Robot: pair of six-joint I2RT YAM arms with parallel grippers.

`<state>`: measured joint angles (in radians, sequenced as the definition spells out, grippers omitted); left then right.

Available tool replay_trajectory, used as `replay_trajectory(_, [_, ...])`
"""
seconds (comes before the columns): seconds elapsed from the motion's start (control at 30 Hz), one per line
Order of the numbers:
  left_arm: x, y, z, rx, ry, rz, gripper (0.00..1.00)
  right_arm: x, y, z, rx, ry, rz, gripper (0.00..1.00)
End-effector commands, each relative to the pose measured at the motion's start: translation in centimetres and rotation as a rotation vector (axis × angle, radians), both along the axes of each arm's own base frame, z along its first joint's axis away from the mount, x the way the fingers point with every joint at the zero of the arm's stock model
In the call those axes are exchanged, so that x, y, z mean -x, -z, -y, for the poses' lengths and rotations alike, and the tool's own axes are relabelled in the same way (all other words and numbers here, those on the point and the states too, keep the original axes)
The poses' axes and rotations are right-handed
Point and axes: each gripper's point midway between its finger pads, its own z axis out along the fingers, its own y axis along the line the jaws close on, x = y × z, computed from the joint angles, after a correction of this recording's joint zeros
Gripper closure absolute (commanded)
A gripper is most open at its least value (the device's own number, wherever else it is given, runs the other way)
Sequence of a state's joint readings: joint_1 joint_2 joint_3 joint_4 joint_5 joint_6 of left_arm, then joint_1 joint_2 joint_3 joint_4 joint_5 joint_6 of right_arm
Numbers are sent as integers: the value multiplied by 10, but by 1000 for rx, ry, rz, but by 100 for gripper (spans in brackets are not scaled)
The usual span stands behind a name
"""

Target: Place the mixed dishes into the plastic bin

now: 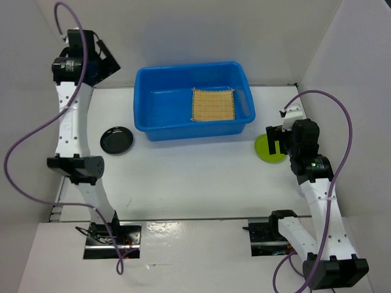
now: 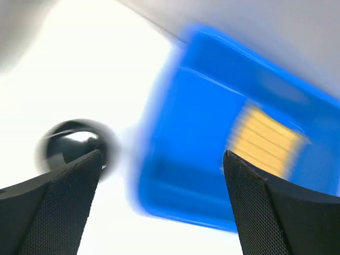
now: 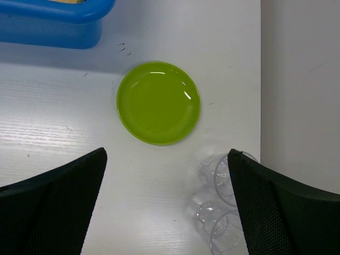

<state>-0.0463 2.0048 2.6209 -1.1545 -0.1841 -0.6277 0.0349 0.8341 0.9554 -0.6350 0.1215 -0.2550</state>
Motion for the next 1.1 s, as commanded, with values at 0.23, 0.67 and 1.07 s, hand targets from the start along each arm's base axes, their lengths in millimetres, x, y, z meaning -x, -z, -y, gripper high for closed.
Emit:
replay_trajectory(0.23, [98, 159, -129, -113, -360, -328, 0, -8, -10, 0, -3, 9, 50, 1])
replay_trajectory(0.67, [120, 262, -185, 354, -284, -446, 0, -10, -4, -1, 2, -4, 21, 1])
replay_trajectory(1.07, [115, 313, -156, 625, -113, -361, 5, -8, -6, -1, 2, -4, 30, 1])
